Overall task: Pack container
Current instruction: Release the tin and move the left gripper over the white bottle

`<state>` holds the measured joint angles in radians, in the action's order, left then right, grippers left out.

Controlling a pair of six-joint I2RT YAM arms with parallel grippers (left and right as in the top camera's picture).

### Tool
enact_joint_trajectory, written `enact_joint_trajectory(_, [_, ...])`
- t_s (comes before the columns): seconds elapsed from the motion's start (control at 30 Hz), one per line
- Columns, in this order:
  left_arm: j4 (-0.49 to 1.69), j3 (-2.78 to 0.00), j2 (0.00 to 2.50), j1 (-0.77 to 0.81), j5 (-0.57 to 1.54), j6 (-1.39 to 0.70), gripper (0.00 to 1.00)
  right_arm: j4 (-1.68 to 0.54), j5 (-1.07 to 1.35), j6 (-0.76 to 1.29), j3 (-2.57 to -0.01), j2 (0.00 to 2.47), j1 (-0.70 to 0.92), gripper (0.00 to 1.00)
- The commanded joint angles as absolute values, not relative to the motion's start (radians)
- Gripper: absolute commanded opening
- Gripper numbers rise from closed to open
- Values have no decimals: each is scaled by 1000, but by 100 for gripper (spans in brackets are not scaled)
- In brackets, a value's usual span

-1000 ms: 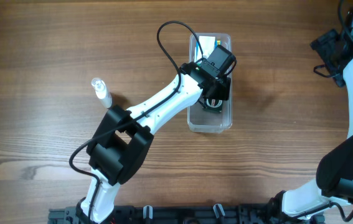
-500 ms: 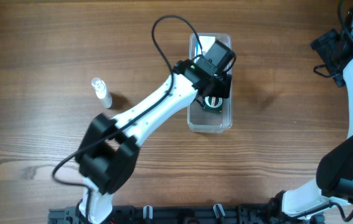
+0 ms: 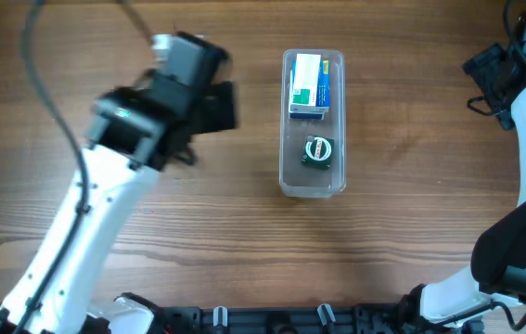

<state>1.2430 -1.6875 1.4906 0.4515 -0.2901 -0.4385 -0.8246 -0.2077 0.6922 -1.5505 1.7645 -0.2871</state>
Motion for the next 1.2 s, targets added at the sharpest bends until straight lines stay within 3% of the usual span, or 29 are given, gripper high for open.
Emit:
enact_joint_trajectory(0.0, [1328, -1687, 1525, 282, -265, -525, 99, -823, -225, 708, -1542, 1781, -285, 100])
enact_joint_trajectory(0.23, [1340, -1645, 1611, 123, -142, -405, 100, -823, -225, 708, -1542, 1781, -285, 100])
enact_joint_trajectory(0.6, [1286, -1642, 1867, 81, -115, -265, 100, -823, -225, 707, -1542, 1781, -285, 100])
enact_joint_trajectory(0.77, [1237, -1642, 1880, 28, -97, -163, 100, -823, -225, 707, -1542, 1781, -285, 100])
enact_joint_trajectory(0.9, [1195, -1640, 1883, -3, 84, -25, 100, -823, -225, 708, -1542, 1781, -285, 100])
enact_joint_trajectory(1.17, [1185, -1640, 1936, -2, 100, -4, 96, -823, -225, 708, -1542, 1781, -285, 100])
